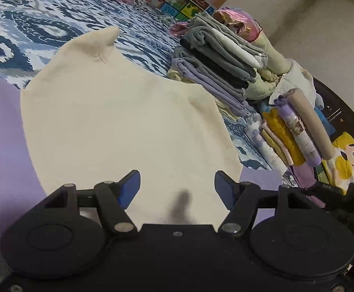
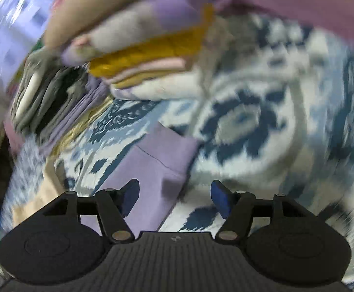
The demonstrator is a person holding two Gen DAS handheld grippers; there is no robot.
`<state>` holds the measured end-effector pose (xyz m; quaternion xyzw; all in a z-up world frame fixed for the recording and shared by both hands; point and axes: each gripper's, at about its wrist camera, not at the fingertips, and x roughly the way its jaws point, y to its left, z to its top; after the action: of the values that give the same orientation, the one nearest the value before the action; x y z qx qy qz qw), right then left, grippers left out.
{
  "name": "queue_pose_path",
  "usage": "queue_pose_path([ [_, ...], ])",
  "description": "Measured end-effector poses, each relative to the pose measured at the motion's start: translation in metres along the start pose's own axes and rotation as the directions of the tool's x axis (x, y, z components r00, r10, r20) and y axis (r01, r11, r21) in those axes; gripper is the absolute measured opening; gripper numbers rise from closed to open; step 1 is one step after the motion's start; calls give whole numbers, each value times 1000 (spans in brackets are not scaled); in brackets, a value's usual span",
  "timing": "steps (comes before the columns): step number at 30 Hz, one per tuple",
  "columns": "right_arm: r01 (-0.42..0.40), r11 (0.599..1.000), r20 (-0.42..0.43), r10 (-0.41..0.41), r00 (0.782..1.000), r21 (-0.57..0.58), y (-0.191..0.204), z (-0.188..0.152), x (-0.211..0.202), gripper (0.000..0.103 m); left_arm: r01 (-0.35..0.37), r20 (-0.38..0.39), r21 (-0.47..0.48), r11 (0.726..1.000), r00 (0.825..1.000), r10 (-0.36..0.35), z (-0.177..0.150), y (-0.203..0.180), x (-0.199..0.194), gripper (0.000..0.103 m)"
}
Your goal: Fold clothes
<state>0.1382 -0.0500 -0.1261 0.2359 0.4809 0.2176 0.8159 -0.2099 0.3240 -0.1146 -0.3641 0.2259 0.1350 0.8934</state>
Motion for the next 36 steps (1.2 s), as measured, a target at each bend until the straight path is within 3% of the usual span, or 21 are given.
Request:
queue_pose_path([
  [1, -24, 999, 11, 23, 1000, 27, -2, -4, 5, 58, 1, -4, 2, 1000, 1000, -1, -1, -1, 1, 67],
  [3, -72, 996, 36, 70, 997, 61, -4, -10, 13, 32, 2, -13, 7, 1000, 1000, -2, -2, -2, 3, 67],
  [4, -92, 993, 46, 89, 995, 72, -3, -12, 16, 4, 0, -22, 15, 1000, 1000, 1, -3, -3, 6, 67],
  [7, -94, 994, 72, 90, 993, 52, 8, -11, 10, 4, -25, -56, 60, 998, 998, 29, -8, -6, 13, 67],
  [11, -74, 997, 101, 75, 992, -12, 31, 19, -20, 3, -31, -65, 91, 995, 997, 37, -10, -9, 15, 67],
  [15, 37, 993, 51, -31, 998, -113, 49, 36, -6, 4, -30, -71, 95, 995, 997, 36, -10, -9, 17, 67],
  [19, 126, 984, 29, -123, 992, -127, 51, 26, 14, 20, -30, -78, 108, 994, 996, 39, -11, -9, 14, 67],
  [22, 117, 991, 15, -116, 993, -63, 35, 11, 13, 39, -31, -69, 112, 993, 997, 38, -12, -10, 8, 67],
  [23, 119, 992, 17, -118, 993, -44, 31, 6, 11, 41, -31, -62, 113, 993, 997, 38, -12, -11, 5, 67],
  [26, 80, 997, 23, -80, 997, -15, 28, -20, -2, 42, -32, -43, 116, 993, 998, 37, -12, -13, -5, 67],
  [30, -44, 998, -43, 45, 998, 35, 32, -69, -15, 44, -33, -17, 120, 992, 999, 35, -12, -15, -17, 67],
  [33, -142, 989, -115, 145, 983, 35, 45, -110, -20, 44, -34, 3, 123, 992, 999, 34, -13, -17, -27, 67],
  [36, -220, 974, -189, 226, 956, 51, 58, -150, -18, 44, -40, 1, 33, 999, 999, 40, -24, -9, -41, 67],
])
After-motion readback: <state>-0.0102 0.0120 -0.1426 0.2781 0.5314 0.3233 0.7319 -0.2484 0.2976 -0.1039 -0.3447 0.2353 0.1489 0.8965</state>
